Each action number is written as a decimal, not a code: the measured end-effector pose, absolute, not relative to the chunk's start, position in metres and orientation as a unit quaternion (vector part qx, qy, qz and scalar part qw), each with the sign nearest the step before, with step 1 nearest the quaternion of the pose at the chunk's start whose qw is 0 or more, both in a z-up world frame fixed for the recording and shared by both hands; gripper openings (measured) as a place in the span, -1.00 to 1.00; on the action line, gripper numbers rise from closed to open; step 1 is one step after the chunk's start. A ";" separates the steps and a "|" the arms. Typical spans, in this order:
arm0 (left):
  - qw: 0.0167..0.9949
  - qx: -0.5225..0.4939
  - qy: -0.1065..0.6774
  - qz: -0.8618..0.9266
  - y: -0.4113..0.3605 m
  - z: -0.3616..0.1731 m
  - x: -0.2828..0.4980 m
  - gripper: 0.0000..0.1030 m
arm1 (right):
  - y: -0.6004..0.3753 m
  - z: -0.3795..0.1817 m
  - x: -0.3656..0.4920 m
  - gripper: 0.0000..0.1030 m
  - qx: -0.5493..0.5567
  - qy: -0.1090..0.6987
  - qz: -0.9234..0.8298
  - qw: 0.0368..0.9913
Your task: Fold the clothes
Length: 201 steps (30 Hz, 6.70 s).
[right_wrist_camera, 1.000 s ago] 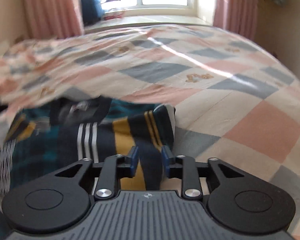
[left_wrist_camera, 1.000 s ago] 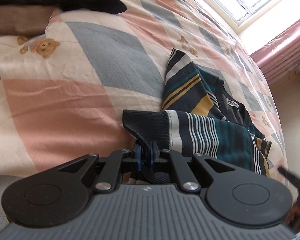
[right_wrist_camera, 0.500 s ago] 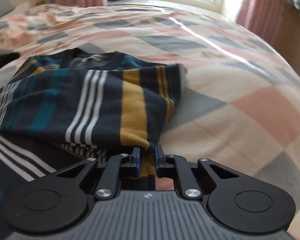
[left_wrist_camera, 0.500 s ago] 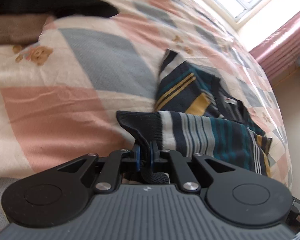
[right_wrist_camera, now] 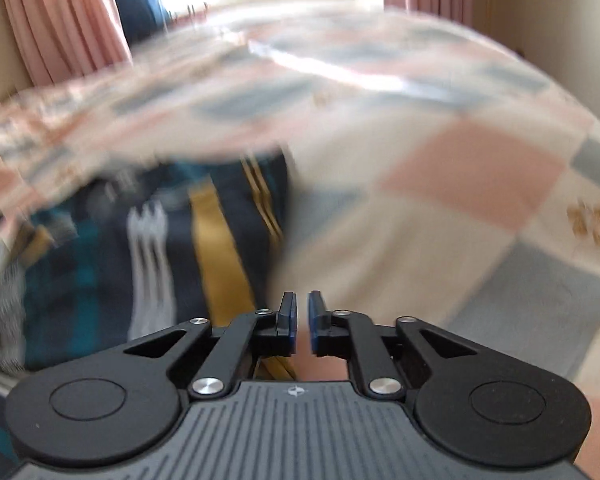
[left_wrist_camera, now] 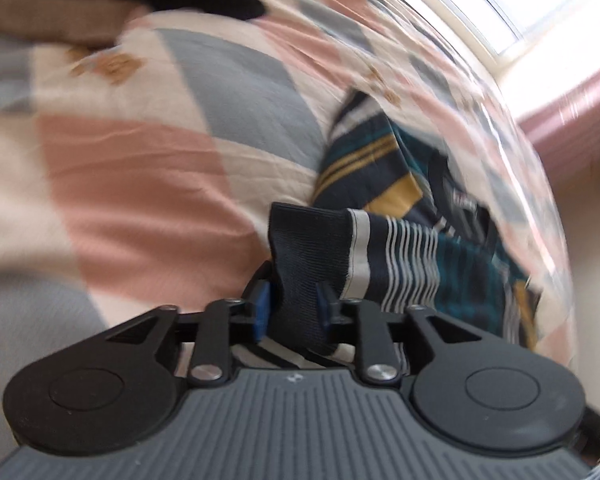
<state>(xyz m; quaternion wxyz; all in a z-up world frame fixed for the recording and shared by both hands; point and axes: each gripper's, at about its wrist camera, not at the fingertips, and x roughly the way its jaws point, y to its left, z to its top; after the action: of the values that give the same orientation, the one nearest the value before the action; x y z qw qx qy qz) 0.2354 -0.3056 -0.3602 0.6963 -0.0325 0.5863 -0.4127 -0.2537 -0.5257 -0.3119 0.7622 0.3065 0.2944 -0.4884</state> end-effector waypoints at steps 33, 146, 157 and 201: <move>0.746 0.195 0.451 -0.449 -0.345 -0.381 0.200 -0.24 | -0.528 -0.368 -0.241 -0.25 0.318 0.368 -0.437 0.756; 0.600 0.225 0.488 -0.593 -0.227 -0.345 0.198 -0.76 | -0.436 -0.322 -0.316 -0.74 0.342 0.403 -0.279 0.802; 0.625 0.179 0.418 -0.635 -0.214 -0.304 0.202 -0.89 | -0.425 -0.286 -0.333 -0.83 0.326 0.311 -0.306 0.839; 0.722 0.224 0.358 -0.548 -0.236 -0.326 0.175 -0.66 | -0.403 -0.320 -0.282 -0.33 0.240 0.335 -0.443 0.796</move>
<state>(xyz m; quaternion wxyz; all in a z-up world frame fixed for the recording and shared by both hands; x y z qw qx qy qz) 0.1748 -0.2359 -0.3264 0.7223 0.2237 0.3579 -0.5479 -0.2817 -0.4032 -0.3199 0.7963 0.2396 0.3346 -0.4434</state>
